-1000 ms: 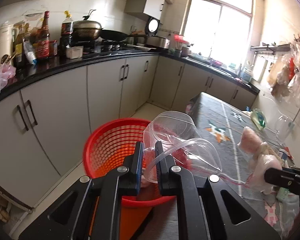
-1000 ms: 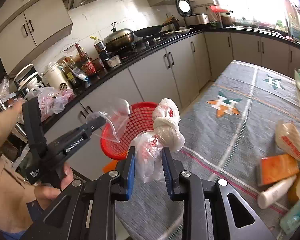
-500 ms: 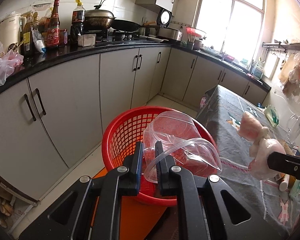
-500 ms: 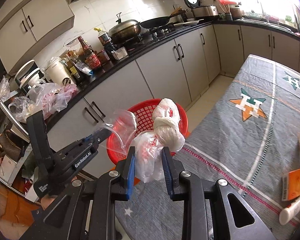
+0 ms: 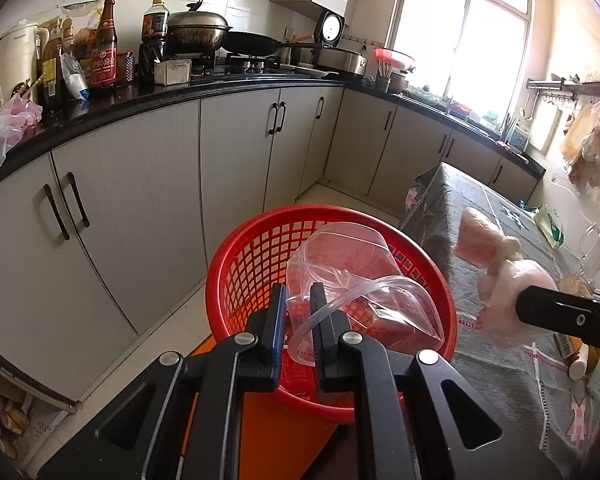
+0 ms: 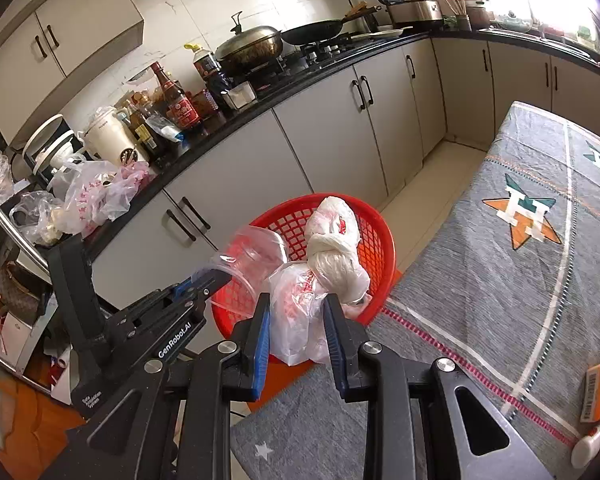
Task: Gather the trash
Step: 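Carry both plastic bags over the red basket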
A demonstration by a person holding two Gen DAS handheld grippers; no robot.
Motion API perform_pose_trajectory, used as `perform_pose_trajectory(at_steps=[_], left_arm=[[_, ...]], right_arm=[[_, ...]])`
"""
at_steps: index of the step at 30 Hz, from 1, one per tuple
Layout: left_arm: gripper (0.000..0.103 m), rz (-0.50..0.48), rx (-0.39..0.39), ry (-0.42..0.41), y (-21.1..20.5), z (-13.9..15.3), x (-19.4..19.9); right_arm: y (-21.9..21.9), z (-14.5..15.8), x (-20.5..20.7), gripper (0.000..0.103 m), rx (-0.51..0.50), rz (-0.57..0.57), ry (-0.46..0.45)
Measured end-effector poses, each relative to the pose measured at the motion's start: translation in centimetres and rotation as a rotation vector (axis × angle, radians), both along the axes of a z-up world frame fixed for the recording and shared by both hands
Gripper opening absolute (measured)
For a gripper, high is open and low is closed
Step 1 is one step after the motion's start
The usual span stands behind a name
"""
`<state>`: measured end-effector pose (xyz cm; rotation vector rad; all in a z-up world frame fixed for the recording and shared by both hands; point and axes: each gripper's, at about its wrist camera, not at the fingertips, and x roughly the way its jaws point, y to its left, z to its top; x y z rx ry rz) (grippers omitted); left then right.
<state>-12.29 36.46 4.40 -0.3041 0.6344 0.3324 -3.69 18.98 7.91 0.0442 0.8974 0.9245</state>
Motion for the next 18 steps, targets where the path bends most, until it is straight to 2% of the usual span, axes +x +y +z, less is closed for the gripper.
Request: perform_pose_trajectory(at_steps=[18], left_arm=[[0.011,0.007,0.001,0.013,0.9,-1.0,0.5]], right_arm=[[2.4,-1.8,1.7,0.028,-0.027,-0.003,0.041]])
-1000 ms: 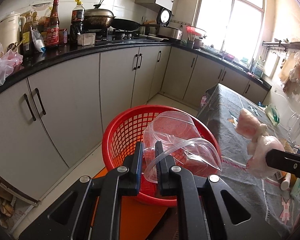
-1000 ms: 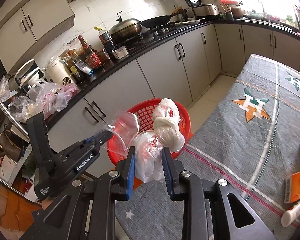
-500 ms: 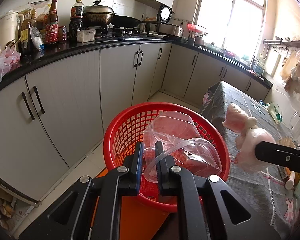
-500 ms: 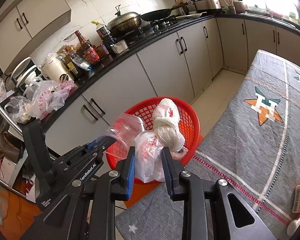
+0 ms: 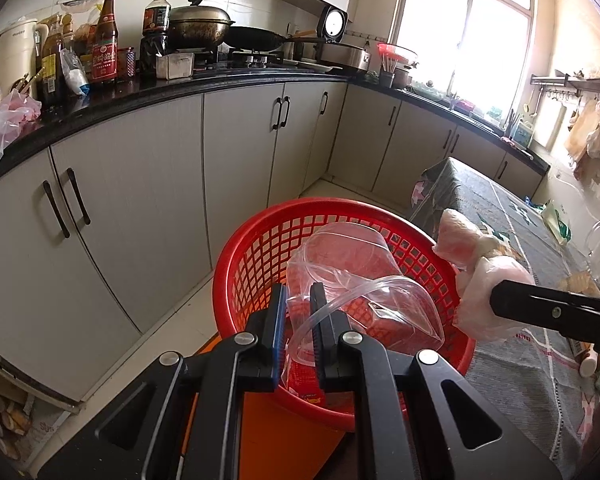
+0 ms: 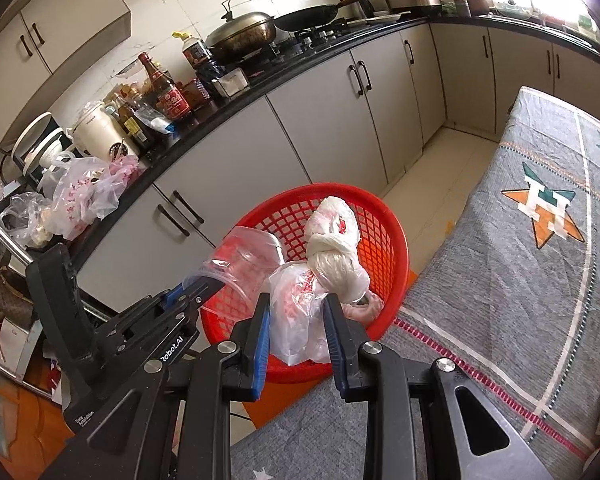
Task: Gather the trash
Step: 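Carry both plastic bags over the red basket, then open both grippers to drop the plastic bags into the red basket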
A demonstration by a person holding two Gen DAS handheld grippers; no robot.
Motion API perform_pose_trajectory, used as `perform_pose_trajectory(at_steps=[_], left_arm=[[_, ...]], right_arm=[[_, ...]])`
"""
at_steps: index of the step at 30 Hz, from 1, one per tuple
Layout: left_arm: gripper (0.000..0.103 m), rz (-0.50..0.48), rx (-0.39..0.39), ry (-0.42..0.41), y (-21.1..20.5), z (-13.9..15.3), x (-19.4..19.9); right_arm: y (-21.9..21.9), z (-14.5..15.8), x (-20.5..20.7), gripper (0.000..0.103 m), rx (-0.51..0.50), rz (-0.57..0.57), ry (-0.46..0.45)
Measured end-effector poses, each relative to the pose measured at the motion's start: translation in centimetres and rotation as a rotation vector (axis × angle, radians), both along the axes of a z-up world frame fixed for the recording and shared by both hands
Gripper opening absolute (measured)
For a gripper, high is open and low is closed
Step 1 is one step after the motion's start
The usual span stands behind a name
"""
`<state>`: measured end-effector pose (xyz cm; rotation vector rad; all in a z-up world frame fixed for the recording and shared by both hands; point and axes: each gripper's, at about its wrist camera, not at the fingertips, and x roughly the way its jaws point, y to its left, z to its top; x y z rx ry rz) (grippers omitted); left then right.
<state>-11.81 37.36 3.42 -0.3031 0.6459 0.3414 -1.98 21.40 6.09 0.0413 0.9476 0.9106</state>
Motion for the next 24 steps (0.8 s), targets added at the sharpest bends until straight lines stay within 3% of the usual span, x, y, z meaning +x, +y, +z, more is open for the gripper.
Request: perform_pose_trajectory(at_steps=[24], left_arm=[[0.012,-0.005,0.016,0.033,0.2,-1.4,1.2]], right_arm=[[1.0,-2.6,1.5,0.031,-0.014,-0.023,0.043]])
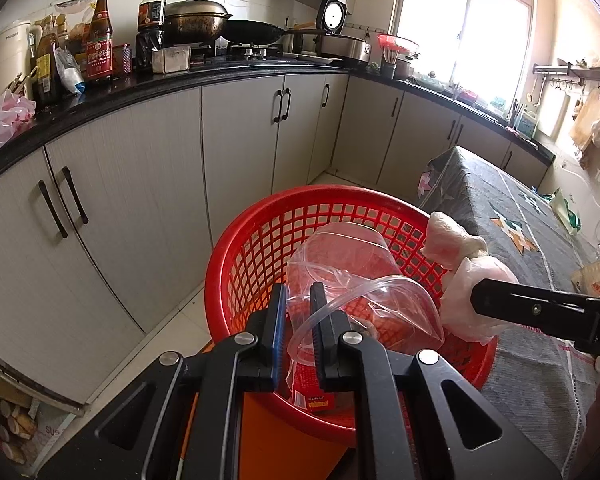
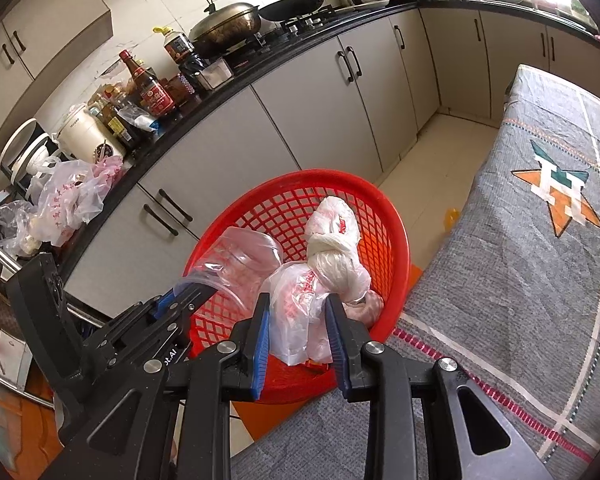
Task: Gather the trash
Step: 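Open both grippers to drop the plastic bags into the red basket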
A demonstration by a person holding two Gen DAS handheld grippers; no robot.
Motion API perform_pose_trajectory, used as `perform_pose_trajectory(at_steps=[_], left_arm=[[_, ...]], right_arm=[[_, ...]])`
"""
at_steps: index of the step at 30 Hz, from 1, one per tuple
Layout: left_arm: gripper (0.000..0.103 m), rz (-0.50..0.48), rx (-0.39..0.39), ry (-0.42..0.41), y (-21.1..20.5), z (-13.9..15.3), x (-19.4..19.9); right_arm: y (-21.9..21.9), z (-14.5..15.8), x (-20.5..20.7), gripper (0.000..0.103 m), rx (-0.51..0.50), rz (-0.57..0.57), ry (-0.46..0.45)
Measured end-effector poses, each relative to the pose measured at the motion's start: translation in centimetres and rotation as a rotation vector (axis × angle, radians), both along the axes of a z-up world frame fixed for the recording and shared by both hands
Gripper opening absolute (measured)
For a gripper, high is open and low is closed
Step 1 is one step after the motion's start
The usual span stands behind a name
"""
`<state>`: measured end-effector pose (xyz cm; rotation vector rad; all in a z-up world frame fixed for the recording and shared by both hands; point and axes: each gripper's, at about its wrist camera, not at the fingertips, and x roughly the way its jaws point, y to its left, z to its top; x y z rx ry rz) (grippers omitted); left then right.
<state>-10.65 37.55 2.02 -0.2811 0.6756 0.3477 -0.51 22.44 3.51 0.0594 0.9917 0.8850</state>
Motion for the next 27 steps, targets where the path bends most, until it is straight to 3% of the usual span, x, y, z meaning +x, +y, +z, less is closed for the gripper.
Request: perform_pose_trajectory(at_steps=[9,13,21,27], left_arm=[[0.013,0.005,0.008,-0.01,-0.1,0.0,-0.1],[0.033,0.013,0.014,-0.018,-0.3,0.2,-0.4],[0.044,0.02,0.035,-0.044,-1.1,1.5,-1.1],[0.058,0.025,0.051,-0.065,-2.2,2.4,-1.9]], right_arm=[[0.0,0.0,0.0,0.034,0.003,-0.008,0.004],[-0.3,0.2,0.0,0.034,0.015,-0.013,0.007],[-1.9,1.8,-0.8,0.034,0.046,-0.036,-0.017],[-3.9,2.4,-1.4,0.04,0.061,-0.065,-0.023]])
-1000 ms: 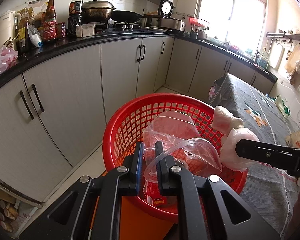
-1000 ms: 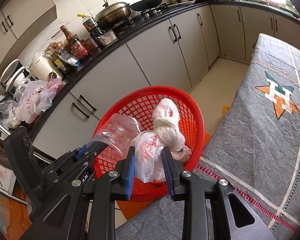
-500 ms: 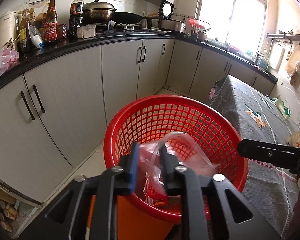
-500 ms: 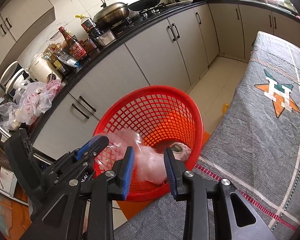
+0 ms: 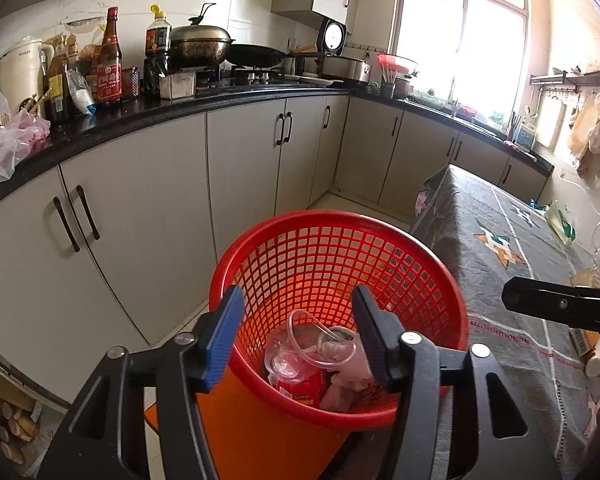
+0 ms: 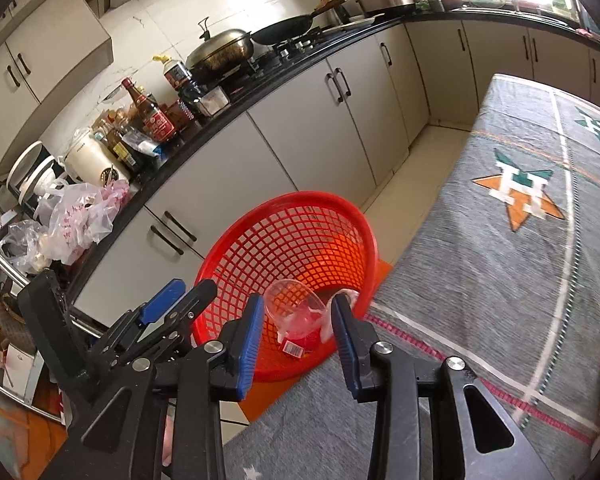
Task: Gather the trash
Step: 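Open both grippers to drop the plastic bags into the red basket, then move both grippers to the table and grasp the teal tissue pack with the right gripper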
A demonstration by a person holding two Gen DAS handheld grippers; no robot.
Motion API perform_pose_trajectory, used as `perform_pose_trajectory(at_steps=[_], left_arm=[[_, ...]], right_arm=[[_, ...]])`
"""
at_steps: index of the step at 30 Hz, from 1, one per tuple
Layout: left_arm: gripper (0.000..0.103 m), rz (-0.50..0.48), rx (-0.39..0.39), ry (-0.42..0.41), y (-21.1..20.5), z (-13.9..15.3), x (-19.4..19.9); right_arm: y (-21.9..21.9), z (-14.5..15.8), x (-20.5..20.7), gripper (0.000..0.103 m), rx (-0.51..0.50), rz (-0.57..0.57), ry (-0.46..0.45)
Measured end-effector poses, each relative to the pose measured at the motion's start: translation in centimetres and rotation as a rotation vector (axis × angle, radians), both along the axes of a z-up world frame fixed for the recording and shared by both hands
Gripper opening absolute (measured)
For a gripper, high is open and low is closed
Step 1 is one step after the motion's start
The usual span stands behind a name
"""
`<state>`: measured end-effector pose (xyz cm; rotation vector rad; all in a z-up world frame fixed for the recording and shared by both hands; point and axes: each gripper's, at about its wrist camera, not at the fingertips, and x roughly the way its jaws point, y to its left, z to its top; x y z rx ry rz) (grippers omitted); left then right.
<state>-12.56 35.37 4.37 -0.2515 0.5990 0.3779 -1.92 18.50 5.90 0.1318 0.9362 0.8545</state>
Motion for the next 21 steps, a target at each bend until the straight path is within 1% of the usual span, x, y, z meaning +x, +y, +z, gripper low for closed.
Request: perform_pose_trajectory(at_steps=[2,6,9,11,16,21], left_arm=[[0.058,-0.003,0.005,-0.004,-0.6,0.2,-0.3],[0.06,-0.025,0.008,-0.006,-2.2,0.6,-0.5],[0.061,-0.05,0.016,-0.011,-3.9,0.8,-0.6],[0.062,-0.076,0.02,-0.016,-5.2,0.9,-0.7],[0.064,-0.165,0.035,-0.012,-9.4,0.9,0.0],[0.064,-0.251,0.049,0.004,-14.0,0.6,1.3]], right_arm=[[-0.9,0.1,-0.2,0.044,0.001,-0.012,-0.002],[-2.6,0.3,-0.6,0.045,0.004,-0.032,-0.007],[-4.0,0.4,-1.1,0.049,0.003,-0.049,-0.023],[-5.1,0.4,-1.6,0.049,-0.002,-0.067,-0.037],[-8.1,0.2,-2.5,0.049,0.007,-0.103,-0.034],[-12.6,0.5,-3.5,0.049,0.026,-0.159,-0.049]])
